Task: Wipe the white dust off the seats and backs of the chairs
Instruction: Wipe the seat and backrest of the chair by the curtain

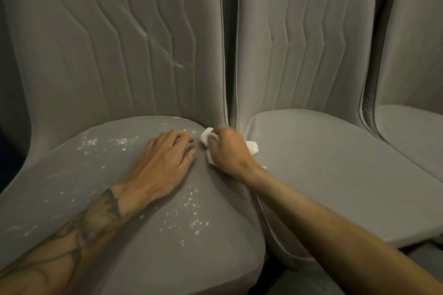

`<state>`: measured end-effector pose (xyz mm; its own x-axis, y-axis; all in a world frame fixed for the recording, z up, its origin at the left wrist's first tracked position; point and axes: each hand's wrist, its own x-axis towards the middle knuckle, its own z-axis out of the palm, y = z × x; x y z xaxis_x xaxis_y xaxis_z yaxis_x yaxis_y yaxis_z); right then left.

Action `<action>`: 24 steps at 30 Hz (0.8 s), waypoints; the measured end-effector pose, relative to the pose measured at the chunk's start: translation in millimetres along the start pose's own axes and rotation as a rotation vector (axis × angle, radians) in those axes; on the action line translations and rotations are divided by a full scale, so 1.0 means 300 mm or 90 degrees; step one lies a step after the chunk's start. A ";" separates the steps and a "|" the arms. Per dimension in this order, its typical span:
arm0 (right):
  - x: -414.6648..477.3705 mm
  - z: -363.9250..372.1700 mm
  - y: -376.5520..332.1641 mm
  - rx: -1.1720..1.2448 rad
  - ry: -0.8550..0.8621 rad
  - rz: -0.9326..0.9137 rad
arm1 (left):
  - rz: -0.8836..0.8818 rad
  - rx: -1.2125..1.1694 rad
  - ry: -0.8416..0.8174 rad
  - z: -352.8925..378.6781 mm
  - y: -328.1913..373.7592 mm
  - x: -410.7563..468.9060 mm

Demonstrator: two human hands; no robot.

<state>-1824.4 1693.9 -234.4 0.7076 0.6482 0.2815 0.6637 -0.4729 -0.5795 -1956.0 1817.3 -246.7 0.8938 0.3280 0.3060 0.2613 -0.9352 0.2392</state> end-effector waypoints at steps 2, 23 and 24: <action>0.026 -0.032 0.019 -0.041 0.025 0.034 | -0.006 -0.011 0.003 -0.002 -0.038 -0.016; 0.121 0.179 -0.051 -0.177 -0.008 -0.085 | -0.149 0.022 -0.001 -0.090 -0.370 -0.171; 0.146 0.189 -0.047 -0.172 -0.001 -0.067 | -0.160 0.023 -0.003 -0.099 -0.380 -0.168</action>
<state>-1816.6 1762.7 -257.4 0.6310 0.7029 0.3283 0.7743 -0.5444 -0.3227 -2041.7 1911.2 -262.1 0.8014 0.5495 0.2363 0.4877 -0.8289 0.2739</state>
